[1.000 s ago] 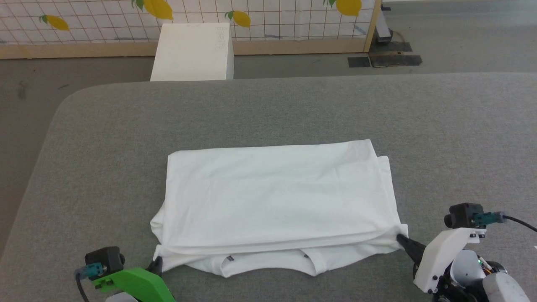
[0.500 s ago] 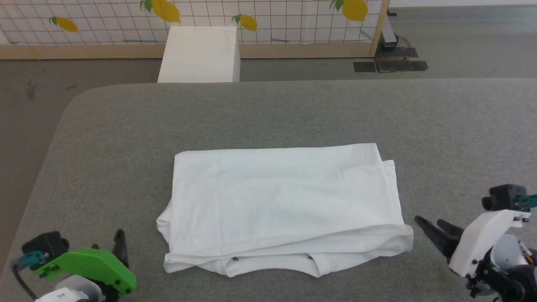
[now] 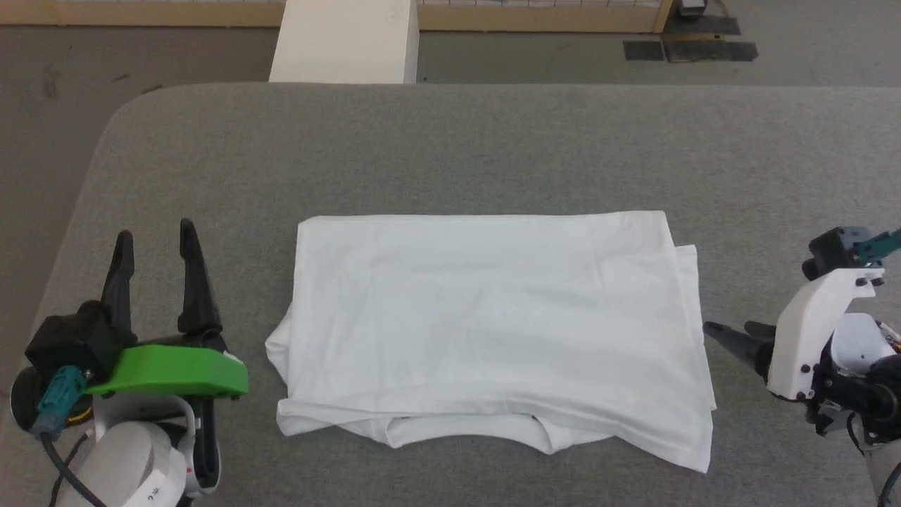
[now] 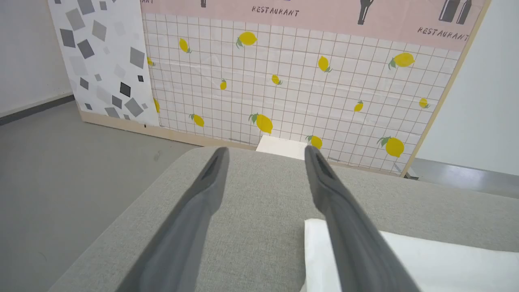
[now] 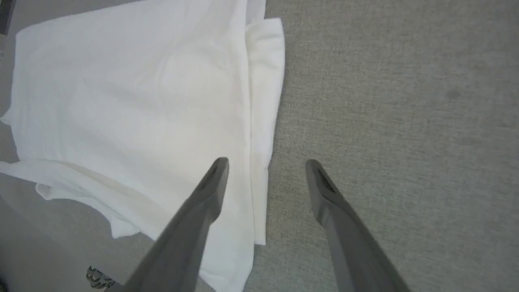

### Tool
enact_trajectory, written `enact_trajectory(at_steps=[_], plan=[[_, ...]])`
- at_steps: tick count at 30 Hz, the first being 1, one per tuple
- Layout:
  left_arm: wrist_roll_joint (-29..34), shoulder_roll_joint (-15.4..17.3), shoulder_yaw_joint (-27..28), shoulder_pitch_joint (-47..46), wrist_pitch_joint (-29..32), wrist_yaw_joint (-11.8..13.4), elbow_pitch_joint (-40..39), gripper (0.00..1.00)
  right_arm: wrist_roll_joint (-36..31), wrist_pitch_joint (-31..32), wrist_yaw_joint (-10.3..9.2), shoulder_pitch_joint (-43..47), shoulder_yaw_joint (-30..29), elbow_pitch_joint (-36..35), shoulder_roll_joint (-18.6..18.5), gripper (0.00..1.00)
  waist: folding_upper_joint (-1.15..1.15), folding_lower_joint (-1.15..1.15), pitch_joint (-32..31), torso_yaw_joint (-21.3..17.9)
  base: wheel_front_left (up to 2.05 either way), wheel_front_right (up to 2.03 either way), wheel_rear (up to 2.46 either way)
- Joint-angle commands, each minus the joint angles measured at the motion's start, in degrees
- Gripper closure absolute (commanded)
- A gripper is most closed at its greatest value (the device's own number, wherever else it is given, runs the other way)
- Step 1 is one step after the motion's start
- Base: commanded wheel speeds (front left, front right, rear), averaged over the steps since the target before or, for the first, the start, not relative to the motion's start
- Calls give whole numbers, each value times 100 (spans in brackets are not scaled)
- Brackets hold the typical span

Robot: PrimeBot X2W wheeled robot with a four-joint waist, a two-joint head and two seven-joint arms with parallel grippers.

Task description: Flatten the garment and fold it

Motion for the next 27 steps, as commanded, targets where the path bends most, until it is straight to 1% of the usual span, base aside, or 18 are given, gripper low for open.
enact_trajectory(at_steps=[1, 3, 5, 7, 13, 19, 20, 21, 22, 27], plan=[[288, -107, 74, -117, -40, -57, -104, 0, 144, 45, -8, -116, 162, 59, -80, 0, 0, 0, 267, 176, 0, 0, 0], [620, -281, 198, -86, -42, -131, -217, 0, 354, 90, -8, -161, 418, 166, -200, 0, 0, 0, 346, 213, 0, 0, 0], [822, -439, 320, -12, -43, -206, -225, 0, 551, 128, -8, -197, 637, 257, -286, 0, 0, 0, 415, 244, 0, 0, 0], [936, -584, 431, 67, -43, -292, -190, 0, 698, 105, -8, -241, 866, 313, -344, 0, 0, 0, 450, 255, 0, 0, 0], [1161, -918, 729, 170, -44, -600, -117, 0, 1035, -231, -8, -432, 1409, 505, -291, 0, 0, 0, 497, 265, 0, 0, 0], [1343, -1141, 948, 189, -44, -873, 37, 0, 1113, -524, -8, -601, 1757, 823, -348, 0, 0, 0, 471, 272, 0, 0, 0], [1368, -1169, 973, 185, -44, -912, 56, 0, 1102, -556, -8, -622, 1779, 887, -367, 15, 0, 0, 465, 273, 0, 0, 0], [1398, -1199, 999, 183, -44, -962, 84, 0, 1086, -593, -8, -644, 1802, 960, -397, 71, 0, 0, 454, 269, 0, 0, 0], [1421, -1224, 1021, 184, -44, -998, 109, 0, 1068, -626, -8, -660, 1802, 1027, -423, 100, 0, 0, 443, 262, 0, 0, 0], [1540, -1369, 1156, 233, -44, -1159, 212, 0, 1078, -783, -8, -700, 1683, 1326, -550, 100, 0, 0, 352, 199, 0, 0, 0]])
